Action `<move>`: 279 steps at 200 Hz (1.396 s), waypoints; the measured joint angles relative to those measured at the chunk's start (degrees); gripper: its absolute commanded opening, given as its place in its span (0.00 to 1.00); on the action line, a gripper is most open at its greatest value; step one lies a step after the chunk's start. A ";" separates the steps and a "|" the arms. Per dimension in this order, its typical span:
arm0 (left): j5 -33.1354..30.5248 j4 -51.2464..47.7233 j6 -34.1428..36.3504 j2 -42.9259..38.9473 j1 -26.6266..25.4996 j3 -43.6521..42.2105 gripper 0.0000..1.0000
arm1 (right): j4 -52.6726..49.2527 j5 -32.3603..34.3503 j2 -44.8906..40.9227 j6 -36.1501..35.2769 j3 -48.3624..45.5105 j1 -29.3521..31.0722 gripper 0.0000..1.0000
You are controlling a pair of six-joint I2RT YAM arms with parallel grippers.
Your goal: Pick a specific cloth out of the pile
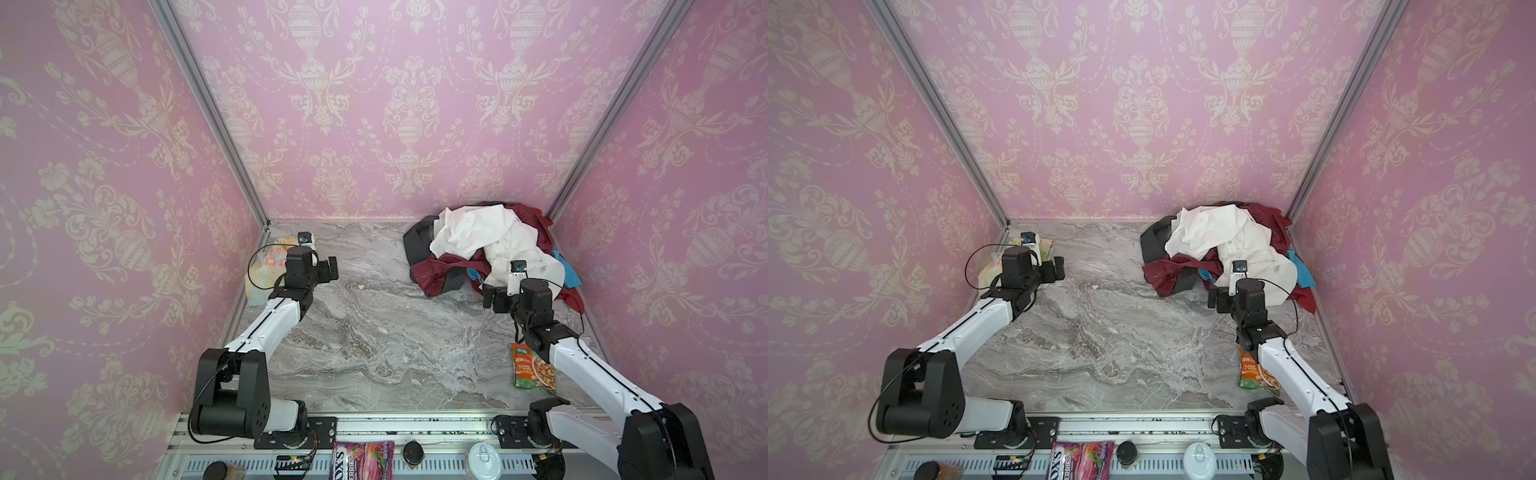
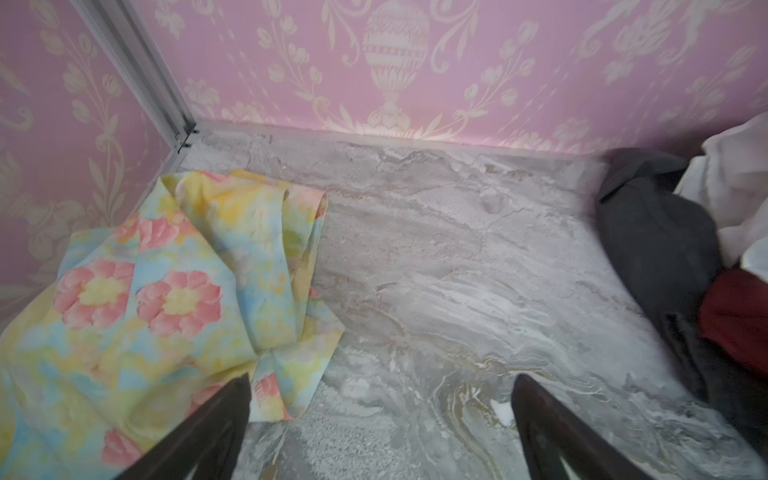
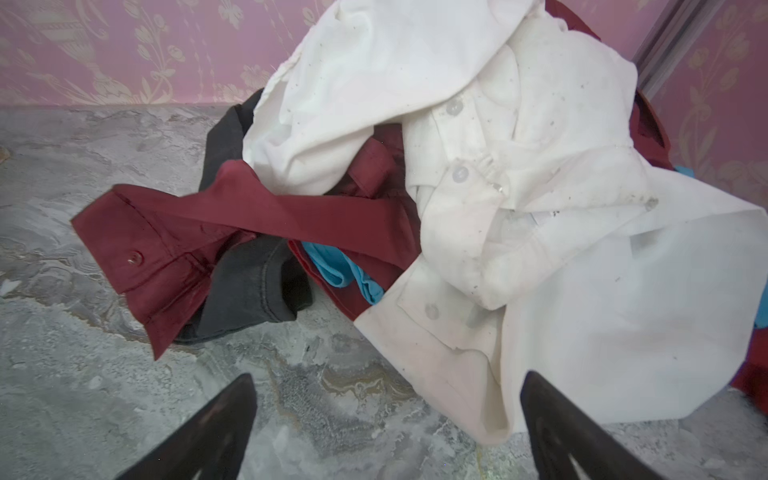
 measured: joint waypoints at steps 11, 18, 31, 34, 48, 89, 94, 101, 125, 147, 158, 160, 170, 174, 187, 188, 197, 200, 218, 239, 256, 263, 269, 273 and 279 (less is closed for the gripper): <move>-1.03 1.62 0.35 1.84 1.46 -2.12 0.99 | 3.61 0.22 1.64 -0.26 -2.23 -1.01 1.00; -1.62 2.93 0.37 2.84 2.47 -3.39 0.99 | 6.27 0.48 2.73 -0.42 -3.67 -1.55 1.00; -2.36 6.01 0.37 4.02 4.39 -6.23 0.99 | 10.88 0.79 4.74 -0.79 -5.88 -2.25 1.00; -2.49 6.62 0.33 4.17 4.74 -6.82 0.99 | 11.91 0.83 5.07 -0.81 -6.29 -2.32 1.00; -2.84 9.88 0.37 5.01 6.40 -9.51 0.99 | 17.35 0.87 6.91 -1.09 -8.55 -2.47 1.00; -0.96 22.77 0.22 7.63 9.49 -15.58 0.99 | 28.06 0.87 11.65 -1.86 -10.64 -4.31 1.00; -0.52 23.74 0.20 7.76 9.73 -16.39 0.99 | 28.92 0.87 11.85 -1.86 -10.64 -4.52 1.00; -0.02 25.07 0.22 7.80 9.88 -17.44 0.99 | 29.99 0.87 12.15 -1.86 -10.64 -4.83 1.00; 2.71 30.56 0.26 7.85 9.90 -20.15 0.99 | 32.13 0.85 13.14 -1.88 -10.62 -5.79 1.00; 4.50 34.36 0.28 7.85 9.90 -21.40 0.99 | 35.32 0.79 15.67 -1.90 -10.60 -6.62 1.00; 5.40 35.85 0.31 7.85 9.90 -21.57 1.00 | 37.97 0.31 18.25 -1.90 -10.60 -7.04 1.00; 5.49 36.17 0.33 7.85 9.90 -21.64 1.00 | 38.47 0.22 18.75 -1.90 -10.62 -7.13 1.00; 6.08 38.03 0.35 7.85 9.90 -22.16 0.99 | 40.83 -0.26 21.38 -1.90 -10.67 -7.30 1.00; 6.27 38.66 0.37 7.85 9.90 -22.40 0.99 | 41.99 -0.48 22.38 -1.90 -10.75 -7.32 1.00; 6.88 40.59 0.63 7.96 9.88 -23.37 0.99 | 45.29 -0.81 25.35 -1.92 -11.13 -7.30 1.00; 6.88 40.72 0.68 7.98 9.88 -23.45 0.99 | 45.38 -0.83 25.46 -1.90 -11.15 -7.30 1.00; 6.88 41.81 0.85 8.31 9.57 -23.87 0.99 | 45.79 -1.14 26.12 -1.92 -11.34 -7.30 1.00; 6.88 42.27 0.94 8.44 9.53 -23.98 0.99 | 45.90 -1.14 26.16 -1.92 -11.37 -7.30 1.00; 6.34 47.06 1.36 10.75 8.39 -25.22 0.99 | 47.45 -1.57 26.25 -1.92 -11.34 -7.30 1.00; 5.31 47.52 1.60 12.09 7.67 -26.05 0.99 | 46.45 -1.60 26.23 -1.92 -10.43 -7.30 1.00; 4.76 49.29 1.79 12.50 7.67 -26.18 0.99 | 45.70 -1.62 26.25 -1.92 -9.14 -7.30 1.00; 4.48 49.51 1.84 12.50 7.65 -26.18 0.99 | 45.55 -1.62 26.25 -1.92 -8.79 -7.30 1.00; 4.20 49.77 1.92 12.50 7.56 -26.18 0.99 | 45.51 -1.62 26.25 -1.92 -8.66 -7.30 1.00; 4.04 49.94 2.03 12.50 7.52 -26.18 0.99 | 45.48 -1.62 26.25 -1.92 -8.61 -7.30 1.00; 3.80 50.18 2.16 12.50 7.34 -26.18 0.99 | 45.44 -1.62 26.25 -1.92 -8.61 -7.30 1.00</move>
